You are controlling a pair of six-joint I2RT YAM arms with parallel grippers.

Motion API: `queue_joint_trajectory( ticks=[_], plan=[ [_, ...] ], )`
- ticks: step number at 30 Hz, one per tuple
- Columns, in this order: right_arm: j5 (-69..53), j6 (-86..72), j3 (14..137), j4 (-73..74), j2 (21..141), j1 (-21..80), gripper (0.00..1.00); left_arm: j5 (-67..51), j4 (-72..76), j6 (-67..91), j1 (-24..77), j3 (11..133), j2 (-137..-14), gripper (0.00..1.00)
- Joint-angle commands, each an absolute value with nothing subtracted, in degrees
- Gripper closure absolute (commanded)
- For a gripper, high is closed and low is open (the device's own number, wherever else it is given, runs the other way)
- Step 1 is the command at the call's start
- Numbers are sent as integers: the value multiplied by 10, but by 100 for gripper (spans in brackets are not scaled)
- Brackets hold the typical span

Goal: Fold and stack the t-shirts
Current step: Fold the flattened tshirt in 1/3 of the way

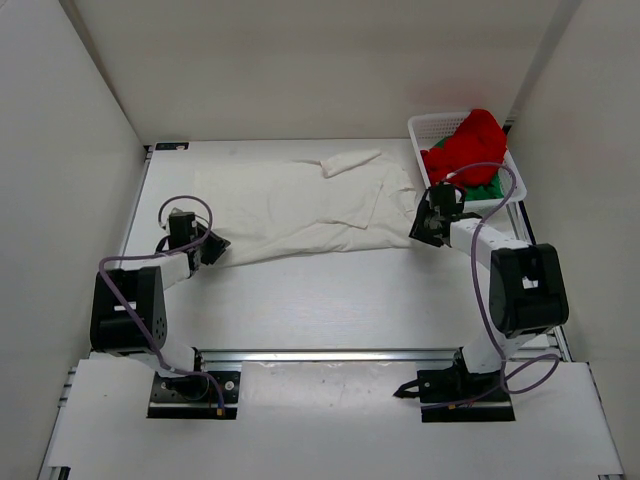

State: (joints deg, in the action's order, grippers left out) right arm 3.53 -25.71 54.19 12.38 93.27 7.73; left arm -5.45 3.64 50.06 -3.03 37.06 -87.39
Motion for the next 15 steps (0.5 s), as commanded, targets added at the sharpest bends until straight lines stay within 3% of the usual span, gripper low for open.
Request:
queue_joint_trajectory(
  ticks=[1, 4, 8, 10, 15],
  plan=[
    [76, -268, 536, 98, 953, 65, 65, -99, 82, 537, -44, 338, -869, 63],
    [73, -267, 551, 106, 981, 66, 66, -87, 79, 531, -38, 337, -872, 64],
    [73, -273, 545, 121, 989, 60, 92, -109, 82, 536, -68, 310, -876, 65],
    [69, -284, 522, 125, 963, 54, 100, -119, 89, 550, -93, 284, -862, 65],
    [8, -318, 434, 116, 882, 30, 100, -137, 67, 556, -134, 248, -811, 65]
  ],
)
